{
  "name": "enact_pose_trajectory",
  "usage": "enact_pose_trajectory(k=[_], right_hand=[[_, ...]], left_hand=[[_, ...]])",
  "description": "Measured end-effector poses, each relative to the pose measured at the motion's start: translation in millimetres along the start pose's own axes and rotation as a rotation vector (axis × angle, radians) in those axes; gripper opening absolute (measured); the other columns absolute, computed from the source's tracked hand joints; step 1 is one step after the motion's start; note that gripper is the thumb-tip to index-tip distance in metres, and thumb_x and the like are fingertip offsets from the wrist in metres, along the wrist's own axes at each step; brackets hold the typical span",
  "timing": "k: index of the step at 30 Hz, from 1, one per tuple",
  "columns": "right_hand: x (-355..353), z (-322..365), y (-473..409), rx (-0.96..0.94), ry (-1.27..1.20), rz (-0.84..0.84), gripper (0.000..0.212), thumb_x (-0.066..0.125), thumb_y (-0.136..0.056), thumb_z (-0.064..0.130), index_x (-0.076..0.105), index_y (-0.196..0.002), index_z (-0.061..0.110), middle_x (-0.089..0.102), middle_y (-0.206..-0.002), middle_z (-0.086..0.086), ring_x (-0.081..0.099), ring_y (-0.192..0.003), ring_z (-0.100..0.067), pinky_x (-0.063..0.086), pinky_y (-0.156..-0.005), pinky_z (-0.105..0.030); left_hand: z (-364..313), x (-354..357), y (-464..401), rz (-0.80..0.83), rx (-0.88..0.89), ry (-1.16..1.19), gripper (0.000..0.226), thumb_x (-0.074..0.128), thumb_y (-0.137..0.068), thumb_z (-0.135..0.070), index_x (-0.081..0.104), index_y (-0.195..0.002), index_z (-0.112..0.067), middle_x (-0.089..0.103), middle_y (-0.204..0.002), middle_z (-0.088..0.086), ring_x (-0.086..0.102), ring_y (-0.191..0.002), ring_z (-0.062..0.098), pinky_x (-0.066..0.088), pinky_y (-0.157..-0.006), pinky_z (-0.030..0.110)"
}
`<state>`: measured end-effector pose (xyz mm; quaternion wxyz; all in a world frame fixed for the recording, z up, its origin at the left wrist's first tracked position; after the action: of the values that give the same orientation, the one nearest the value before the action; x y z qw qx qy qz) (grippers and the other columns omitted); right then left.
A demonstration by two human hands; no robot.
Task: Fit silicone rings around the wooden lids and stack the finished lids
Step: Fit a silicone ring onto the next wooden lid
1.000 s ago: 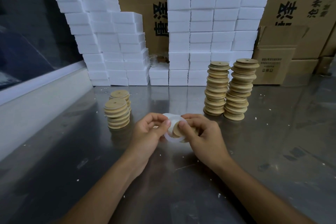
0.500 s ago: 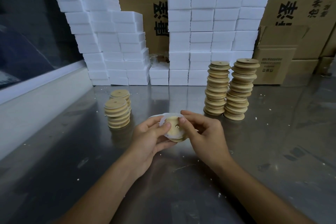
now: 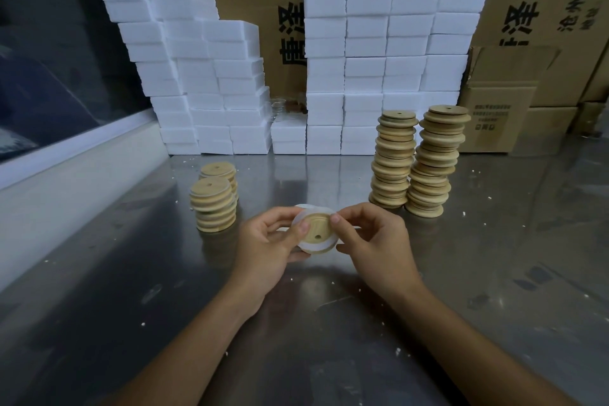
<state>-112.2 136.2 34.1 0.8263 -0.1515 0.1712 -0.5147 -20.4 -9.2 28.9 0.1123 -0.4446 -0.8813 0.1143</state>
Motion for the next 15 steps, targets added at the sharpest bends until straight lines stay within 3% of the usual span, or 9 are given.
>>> enact_pose_trajectory(k=[11, 15], right_hand=[[1, -8, 0, 0.103, 0.027, 0.067, 0.003, 0.072, -0.088, 0.009, 0.070, -0.087, 0.008, 0.075, -0.088, -0.006, 0.074, -0.084, -0.019, 0.063, -0.074, -0.045], [1, -7, 0, 0.124, -0.019, 0.069, 0.004, 0.072, -0.088, 0.007, 0.070, -0.087, 0.003, 0.076, -0.083, -0.005, 0.074, -0.080, -0.015, 0.062, -0.076, -0.033]], left_hand=[[12, -8, -4, -0.057, -0.071, 0.079, 0.010, 0.073, -0.082, -0.010, 0.074, -0.076, -0.017, 0.073, -0.090, 0.001, 0.073, -0.089, 0.022, 0.060, -0.064, 0.040], [13, -7, -6, -0.022, -0.076, 0.082, 0.010, 0.071, -0.084, -0.012, 0.071, -0.076, -0.019, 0.070, -0.090, -0.003, 0.071, -0.091, 0.019, 0.060, -0.066, 0.042]])
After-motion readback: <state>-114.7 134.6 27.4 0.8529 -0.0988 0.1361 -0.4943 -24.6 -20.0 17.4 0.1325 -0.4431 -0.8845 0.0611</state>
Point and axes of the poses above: each hand's wrist, its own y-axis away from the middle knuckle, its own x-axis out of the palm, z = x × y, the point moved 5 cm from there along -y, towards the middle knuckle
